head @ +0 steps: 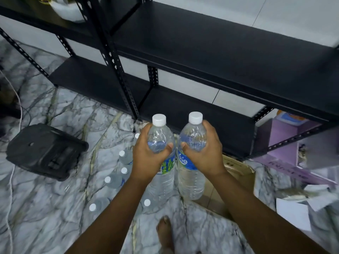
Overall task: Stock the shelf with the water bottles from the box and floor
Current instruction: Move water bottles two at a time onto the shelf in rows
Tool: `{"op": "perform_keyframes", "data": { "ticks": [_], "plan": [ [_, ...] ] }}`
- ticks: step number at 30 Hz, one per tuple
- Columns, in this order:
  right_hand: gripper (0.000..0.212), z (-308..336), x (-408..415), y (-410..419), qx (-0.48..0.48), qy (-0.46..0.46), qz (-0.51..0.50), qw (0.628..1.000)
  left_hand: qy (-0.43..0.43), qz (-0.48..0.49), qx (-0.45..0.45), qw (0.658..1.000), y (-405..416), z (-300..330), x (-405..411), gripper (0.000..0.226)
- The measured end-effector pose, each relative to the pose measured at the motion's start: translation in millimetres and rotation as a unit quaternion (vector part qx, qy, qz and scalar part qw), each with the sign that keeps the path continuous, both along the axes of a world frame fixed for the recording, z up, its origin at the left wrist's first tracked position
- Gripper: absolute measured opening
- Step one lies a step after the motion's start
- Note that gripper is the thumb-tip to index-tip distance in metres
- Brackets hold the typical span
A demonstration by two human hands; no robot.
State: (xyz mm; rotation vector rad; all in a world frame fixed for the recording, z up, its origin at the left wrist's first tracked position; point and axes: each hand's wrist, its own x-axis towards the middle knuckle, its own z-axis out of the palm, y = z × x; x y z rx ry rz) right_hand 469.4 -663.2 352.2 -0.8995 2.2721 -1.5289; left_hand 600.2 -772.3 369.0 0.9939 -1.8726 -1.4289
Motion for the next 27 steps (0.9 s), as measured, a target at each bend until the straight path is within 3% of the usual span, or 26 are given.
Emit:
{"op": "perform_keyframes", "data": {
  "ticks": [10,27],
  "plan": [
    [0.075,94.0,32.5,44.0,0.01,-0.022,-0.038,0.999,-0.013,-0.046,-0.02,0.999,27.3,94.9,22.4,0.064],
    [0.08,203.7,37.2,177.4,-0.01,0.024,-0.146,0.989,0.006,-0.151,-0.047,0.987,126.4,191.3,6.1,0.068]
  ]
}}
